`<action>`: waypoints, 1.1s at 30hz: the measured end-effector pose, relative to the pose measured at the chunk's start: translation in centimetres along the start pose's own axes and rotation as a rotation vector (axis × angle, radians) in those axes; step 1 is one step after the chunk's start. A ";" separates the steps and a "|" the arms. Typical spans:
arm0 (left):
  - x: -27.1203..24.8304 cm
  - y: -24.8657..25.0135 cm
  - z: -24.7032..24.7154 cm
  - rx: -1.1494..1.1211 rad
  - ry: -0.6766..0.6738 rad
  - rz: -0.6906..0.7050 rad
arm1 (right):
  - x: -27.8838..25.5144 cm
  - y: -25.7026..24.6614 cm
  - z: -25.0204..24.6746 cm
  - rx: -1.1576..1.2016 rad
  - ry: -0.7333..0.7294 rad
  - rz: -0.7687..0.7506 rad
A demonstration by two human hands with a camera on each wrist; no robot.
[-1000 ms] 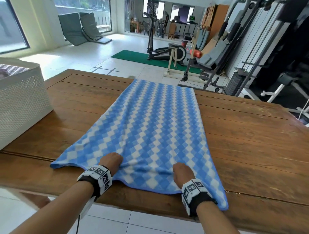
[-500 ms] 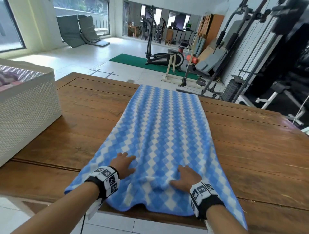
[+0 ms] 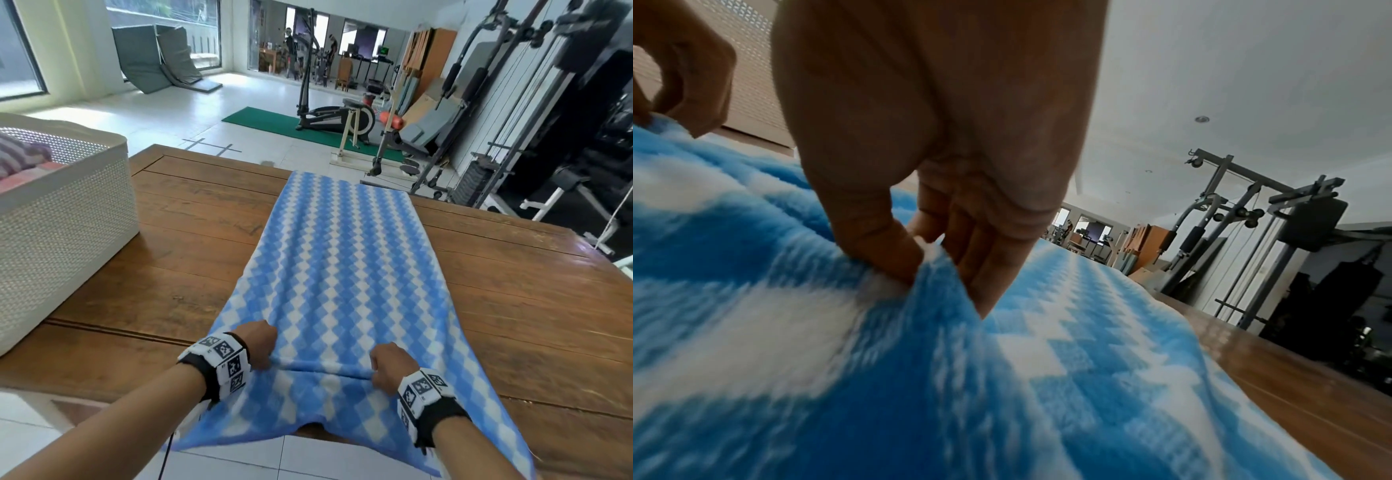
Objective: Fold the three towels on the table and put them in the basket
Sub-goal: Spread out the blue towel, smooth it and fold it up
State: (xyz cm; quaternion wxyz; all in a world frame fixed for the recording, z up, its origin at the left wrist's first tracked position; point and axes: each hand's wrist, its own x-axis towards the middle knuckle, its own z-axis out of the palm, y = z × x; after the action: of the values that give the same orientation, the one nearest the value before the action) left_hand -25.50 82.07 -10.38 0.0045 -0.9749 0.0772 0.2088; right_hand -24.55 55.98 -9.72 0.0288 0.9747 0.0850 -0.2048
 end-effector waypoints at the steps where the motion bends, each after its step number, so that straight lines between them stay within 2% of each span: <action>1: -0.3 -0.2 -0.1 -0.056 -0.019 0.018 | 0.0 0.1 0.0 0.022 -0.022 0.012; 3: -0.1 -1.2 -0.2 -0.170 -0.037 0.031 | 0.0 0.1 -0.4 0.091 -0.098 0.020; 5: 0.2 -2.3 -0.4 -0.234 0.017 0.020 | 0.0 -0.1 -1.1 0.160 -0.133 0.004; 7: 1.0 -3.4 0.0 -0.169 0.100 -0.026 | 0.6 0.0 -1.1 0.207 -0.108 -0.005; 9: 1.3 -3.9 0.5 -0.064 0.057 -0.033 | 1.2 -0.5 -0.6 0.219 -0.073 -0.045; 11: 1.2 -3.8 1.1 0.023 0.013 -0.010 | 1.6 -1.7 0.4 0.149 -0.056 -0.098; 13: 1.0 -3.5 1.0 0.088 0.040 -0.005 | 2.2 -2.9 1.2 0.016 -0.001 -0.120; 17: 0.0 -3.2 -0.1 0.077 0.035 -0.033 | 2.4 -3.7 0.6 -0.122 0.041 -0.136; 20: -0.4 -3.9 -0.5 -0.043 -0.005 -0.014 | 2.5 -3.5 -0.6 -0.096 -0.024 -0.142; 22: -0.4 -4.7 -0.5 -0.164 0.016 -0.014 | 2.5 -3.3 -1.5 -0.096 -0.127 -0.148; 24: -0.2 -5.7 -0.5 -0.288 0.102 -0.094 | 2.8 -3.1 -2.1 -0.078 -0.237 -0.152; 26: 0.1 -6.7 -0.1 -0.323 0.134 -0.168 | 3.5 -3.0 -2.5 -0.026 -0.282 -0.176; 31: 1.8 -8.3 1.0 -0.387 0.063 -0.239 | 6.1 -4.8 -3.3 0.056 -0.074 -0.234; 33: 2.3 -8.5 1.7 -0.365 0.081 -0.241 | 7.0 -5.9 -3.1 0.033 -0.063 -0.265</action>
State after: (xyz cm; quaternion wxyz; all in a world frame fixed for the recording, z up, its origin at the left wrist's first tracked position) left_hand -22.82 90.21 -13.03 -0.1504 -0.9692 -0.0790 0.1781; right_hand -18.07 63.15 -9.82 -0.0119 0.9484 0.2084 -0.2387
